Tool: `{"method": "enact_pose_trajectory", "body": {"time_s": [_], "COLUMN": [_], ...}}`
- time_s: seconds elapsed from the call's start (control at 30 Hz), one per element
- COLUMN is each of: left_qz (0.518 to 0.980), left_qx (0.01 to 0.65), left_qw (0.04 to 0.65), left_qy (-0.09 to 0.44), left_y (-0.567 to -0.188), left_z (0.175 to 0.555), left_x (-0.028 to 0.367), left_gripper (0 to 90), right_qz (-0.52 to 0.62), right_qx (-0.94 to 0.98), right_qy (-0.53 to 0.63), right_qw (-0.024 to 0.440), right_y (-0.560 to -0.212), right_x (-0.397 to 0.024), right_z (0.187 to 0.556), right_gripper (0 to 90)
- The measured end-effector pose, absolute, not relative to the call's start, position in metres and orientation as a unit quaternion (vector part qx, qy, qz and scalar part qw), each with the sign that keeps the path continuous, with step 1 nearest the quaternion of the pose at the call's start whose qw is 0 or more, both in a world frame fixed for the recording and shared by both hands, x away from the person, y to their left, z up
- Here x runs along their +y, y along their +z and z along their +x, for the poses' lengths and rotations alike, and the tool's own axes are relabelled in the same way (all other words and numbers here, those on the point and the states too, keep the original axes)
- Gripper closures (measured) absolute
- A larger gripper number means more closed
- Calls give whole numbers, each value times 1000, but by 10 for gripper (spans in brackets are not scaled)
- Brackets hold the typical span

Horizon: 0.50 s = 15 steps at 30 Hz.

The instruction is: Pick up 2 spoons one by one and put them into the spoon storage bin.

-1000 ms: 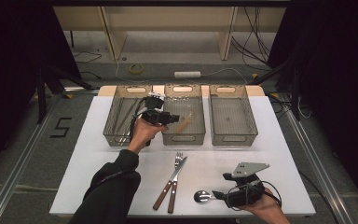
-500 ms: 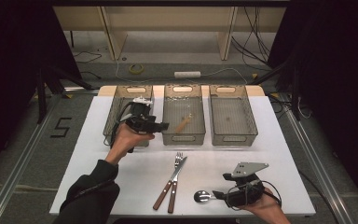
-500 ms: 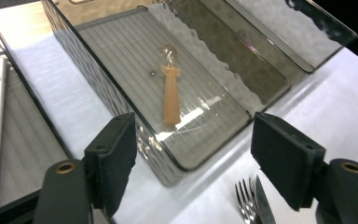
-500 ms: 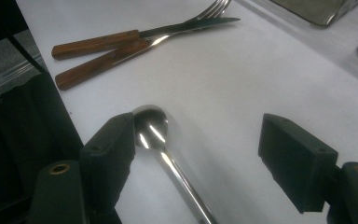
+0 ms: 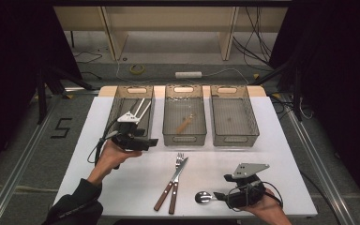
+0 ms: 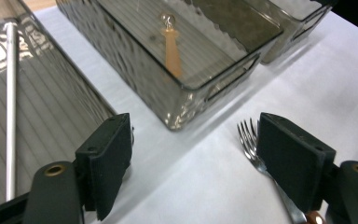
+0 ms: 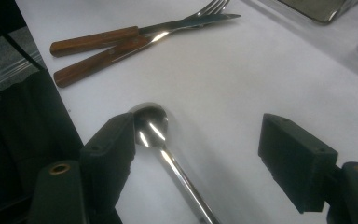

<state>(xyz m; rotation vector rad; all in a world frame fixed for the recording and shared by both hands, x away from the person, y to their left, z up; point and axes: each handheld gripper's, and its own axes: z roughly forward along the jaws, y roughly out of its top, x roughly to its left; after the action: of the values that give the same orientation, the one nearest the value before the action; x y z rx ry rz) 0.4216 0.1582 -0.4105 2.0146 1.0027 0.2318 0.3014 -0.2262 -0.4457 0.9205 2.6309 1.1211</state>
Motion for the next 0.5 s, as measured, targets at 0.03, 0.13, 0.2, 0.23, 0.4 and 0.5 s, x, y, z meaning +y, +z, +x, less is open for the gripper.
{"method": "enact_pose_trajectory", "body": {"time_s": [0.03,0.13,0.2,0.23,0.4,0.5], "left_qz": [807,803,800,797,791,787], "left_qx": [399,398,395,393,390,391], "left_qw": [425,433,442,448,460,463], "left_qy": [94,97,97,100,108,110], "left_y": [-412,-415,-414,-413,-413,-415], "left_z": [419,410,405,401,388,380], "left_x": [160,164,166,167,170,173], "left_gripper": [262,262,262,262,260,260], "right_qz": [305,305,305,305,302,301], "right_qx": [874,875,875,876,878,880], "right_qy": [371,369,370,369,364,361], "right_qw": [68,68,68,67,70,73], "right_y": [-446,-446,-446,-446,-447,-447], "right_x": [-226,-226,-226,-226,-225,-225], "right_z": [301,301,301,301,301,301], "right_gripper": [283,283,284,284,286,296]}}
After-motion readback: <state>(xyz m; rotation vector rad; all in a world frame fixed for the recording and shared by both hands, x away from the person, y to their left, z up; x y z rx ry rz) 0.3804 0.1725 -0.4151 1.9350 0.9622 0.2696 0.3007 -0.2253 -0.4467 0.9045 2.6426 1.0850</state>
